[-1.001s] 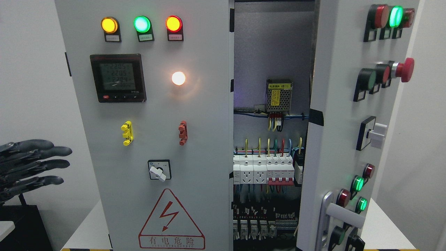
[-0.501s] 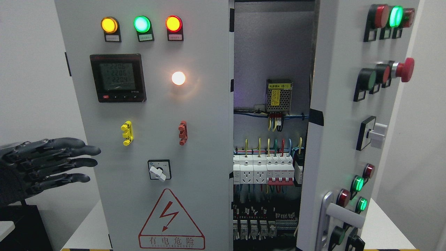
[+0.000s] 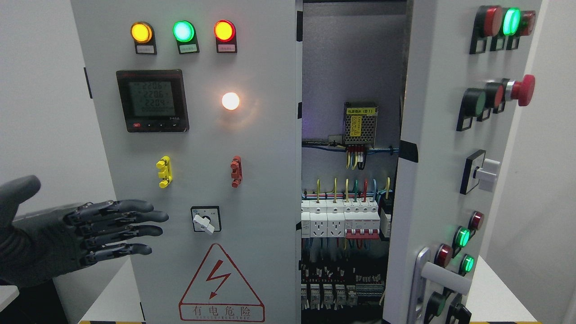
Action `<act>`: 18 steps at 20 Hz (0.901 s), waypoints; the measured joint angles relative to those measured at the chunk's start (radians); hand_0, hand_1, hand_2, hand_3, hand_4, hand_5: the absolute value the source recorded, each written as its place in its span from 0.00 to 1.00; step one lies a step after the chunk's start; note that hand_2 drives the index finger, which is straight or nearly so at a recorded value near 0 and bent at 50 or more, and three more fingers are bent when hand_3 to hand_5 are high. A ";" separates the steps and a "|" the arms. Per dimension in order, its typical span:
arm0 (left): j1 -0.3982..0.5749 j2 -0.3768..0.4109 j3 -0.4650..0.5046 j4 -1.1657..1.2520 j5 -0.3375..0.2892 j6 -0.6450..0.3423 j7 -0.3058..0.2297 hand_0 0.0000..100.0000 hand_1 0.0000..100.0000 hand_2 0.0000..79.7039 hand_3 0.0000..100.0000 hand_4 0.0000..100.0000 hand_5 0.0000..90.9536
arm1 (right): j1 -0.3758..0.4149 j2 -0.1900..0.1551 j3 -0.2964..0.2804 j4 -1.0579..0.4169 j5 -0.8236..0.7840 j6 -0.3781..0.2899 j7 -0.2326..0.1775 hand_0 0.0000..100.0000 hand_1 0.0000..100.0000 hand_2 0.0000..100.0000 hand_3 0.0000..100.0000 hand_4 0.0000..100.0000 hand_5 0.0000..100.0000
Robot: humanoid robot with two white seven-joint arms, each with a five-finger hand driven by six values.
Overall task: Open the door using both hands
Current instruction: 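Raise the left hand and reach toward the partly open door gap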
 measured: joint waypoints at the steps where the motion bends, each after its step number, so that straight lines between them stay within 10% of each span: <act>1: -0.012 -0.009 -0.020 0.009 0.001 0.018 0.002 0.00 0.00 0.00 0.00 0.03 0.00 | 0.000 0.000 0.000 0.000 0.000 0.000 0.000 0.00 0.00 0.00 0.00 0.00 0.00; 18: -0.250 -0.175 -0.203 0.056 0.090 0.120 0.029 0.00 0.00 0.00 0.00 0.03 0.00 | 0.000 0.000 0.000 0.000 0.000 0.000 0.000 0.00 0.00 0.00 0.00 0.00 0.00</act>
